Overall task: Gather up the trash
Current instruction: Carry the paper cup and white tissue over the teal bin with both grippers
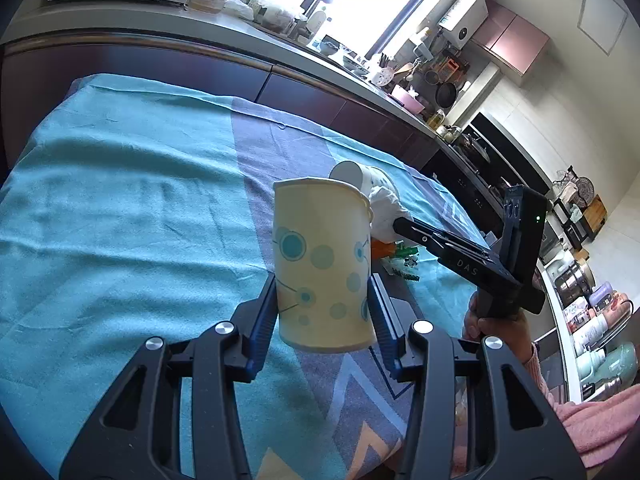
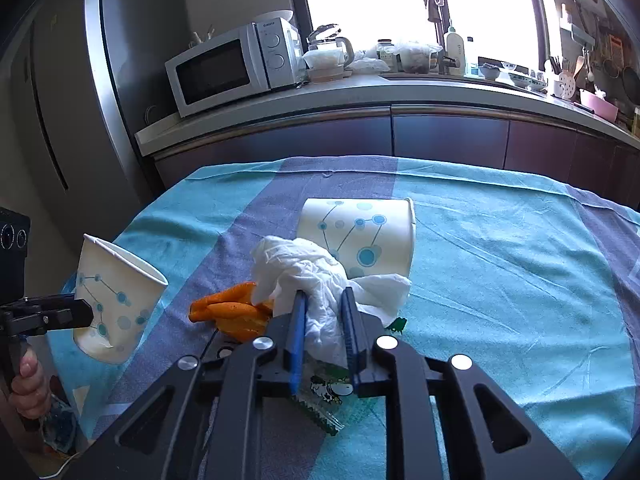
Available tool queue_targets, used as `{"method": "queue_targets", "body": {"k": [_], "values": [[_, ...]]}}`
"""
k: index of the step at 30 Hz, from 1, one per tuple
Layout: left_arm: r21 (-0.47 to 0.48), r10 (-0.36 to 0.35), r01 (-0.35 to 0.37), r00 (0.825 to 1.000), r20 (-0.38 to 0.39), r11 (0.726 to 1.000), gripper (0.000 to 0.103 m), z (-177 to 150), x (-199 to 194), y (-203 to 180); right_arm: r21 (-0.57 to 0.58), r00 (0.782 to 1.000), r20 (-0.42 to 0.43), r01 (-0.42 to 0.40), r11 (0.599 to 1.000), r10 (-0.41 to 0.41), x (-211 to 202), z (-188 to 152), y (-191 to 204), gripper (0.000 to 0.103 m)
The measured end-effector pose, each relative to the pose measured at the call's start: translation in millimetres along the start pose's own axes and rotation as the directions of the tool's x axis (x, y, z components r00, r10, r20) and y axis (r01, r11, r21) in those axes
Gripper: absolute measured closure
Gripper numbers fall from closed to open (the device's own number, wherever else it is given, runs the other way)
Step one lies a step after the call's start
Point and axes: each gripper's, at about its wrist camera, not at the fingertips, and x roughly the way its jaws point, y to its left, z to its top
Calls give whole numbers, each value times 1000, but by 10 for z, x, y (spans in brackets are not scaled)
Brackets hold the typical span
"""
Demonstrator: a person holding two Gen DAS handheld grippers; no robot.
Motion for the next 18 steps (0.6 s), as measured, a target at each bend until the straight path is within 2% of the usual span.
{"method": "queue_targets", "body": {"k": [10, 18], "values": [[-11, 46, -46, 998, 38, 999, 59, -43, -292, 130, 20, 996, 79, -39, 999, 37, -279, 56, 79, 96], [-15, 73, -72, 995, 71, 997, 59, -95, -568, 234, -2, 985, 117, -124, 992, 123, -451, 132, 304, 96]]}}
